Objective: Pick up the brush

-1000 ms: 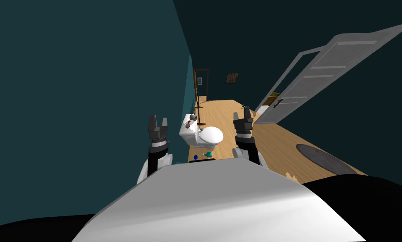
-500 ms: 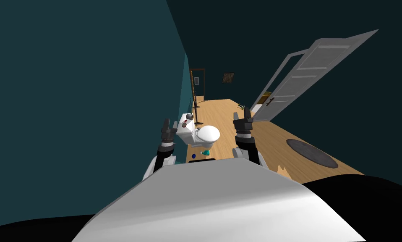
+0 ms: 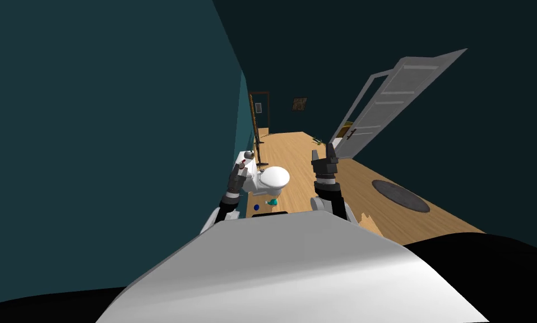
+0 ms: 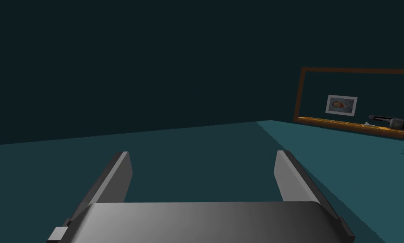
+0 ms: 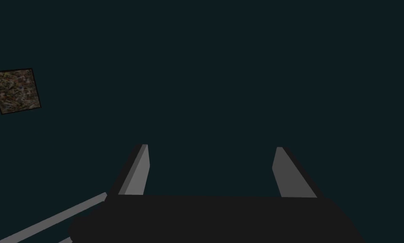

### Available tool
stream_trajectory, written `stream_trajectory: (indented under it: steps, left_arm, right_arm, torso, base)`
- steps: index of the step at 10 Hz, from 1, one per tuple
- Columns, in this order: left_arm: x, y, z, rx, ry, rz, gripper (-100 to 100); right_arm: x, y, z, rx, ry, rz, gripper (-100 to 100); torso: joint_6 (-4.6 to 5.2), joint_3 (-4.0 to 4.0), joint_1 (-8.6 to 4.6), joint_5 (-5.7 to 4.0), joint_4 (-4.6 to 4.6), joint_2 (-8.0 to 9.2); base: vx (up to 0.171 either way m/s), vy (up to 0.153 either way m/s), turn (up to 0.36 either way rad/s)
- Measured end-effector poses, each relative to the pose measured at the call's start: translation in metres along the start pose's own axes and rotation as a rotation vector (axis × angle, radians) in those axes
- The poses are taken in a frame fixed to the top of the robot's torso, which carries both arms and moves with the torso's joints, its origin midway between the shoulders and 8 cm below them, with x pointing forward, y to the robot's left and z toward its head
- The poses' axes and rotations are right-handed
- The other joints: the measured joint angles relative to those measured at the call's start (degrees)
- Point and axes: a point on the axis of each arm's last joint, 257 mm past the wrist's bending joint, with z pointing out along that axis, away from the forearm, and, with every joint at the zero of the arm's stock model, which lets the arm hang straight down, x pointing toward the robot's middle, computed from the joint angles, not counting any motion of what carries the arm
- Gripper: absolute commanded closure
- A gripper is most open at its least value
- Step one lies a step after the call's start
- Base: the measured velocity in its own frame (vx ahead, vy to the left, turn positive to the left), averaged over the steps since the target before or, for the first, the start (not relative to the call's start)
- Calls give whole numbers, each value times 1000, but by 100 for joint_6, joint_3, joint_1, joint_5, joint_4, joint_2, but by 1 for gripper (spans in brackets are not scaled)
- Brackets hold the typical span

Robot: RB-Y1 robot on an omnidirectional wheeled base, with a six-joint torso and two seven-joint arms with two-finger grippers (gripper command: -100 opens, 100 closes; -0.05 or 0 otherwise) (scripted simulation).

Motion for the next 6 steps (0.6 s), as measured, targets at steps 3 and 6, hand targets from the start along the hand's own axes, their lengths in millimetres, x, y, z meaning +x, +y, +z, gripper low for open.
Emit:
stream_trajectory:
  steps: [3, 6]
  left_arm:
    - [31, 30, -13, -64, 84, -68, -100]
    - [61, 65, -40, -149, 188, -138, -100]
  right_arm:
    - [0, 0, 0, 0, 0, 0, 0]
    - [0, 0, 0, 0, 0, 0, 0]
  torso:
    - [2, -3, 4, 2, -2, -5]
    - [1, -3, 1, 1, -1, -5]
  base:
    - [-67, -58, -137]
    - [-53, -59, -81]
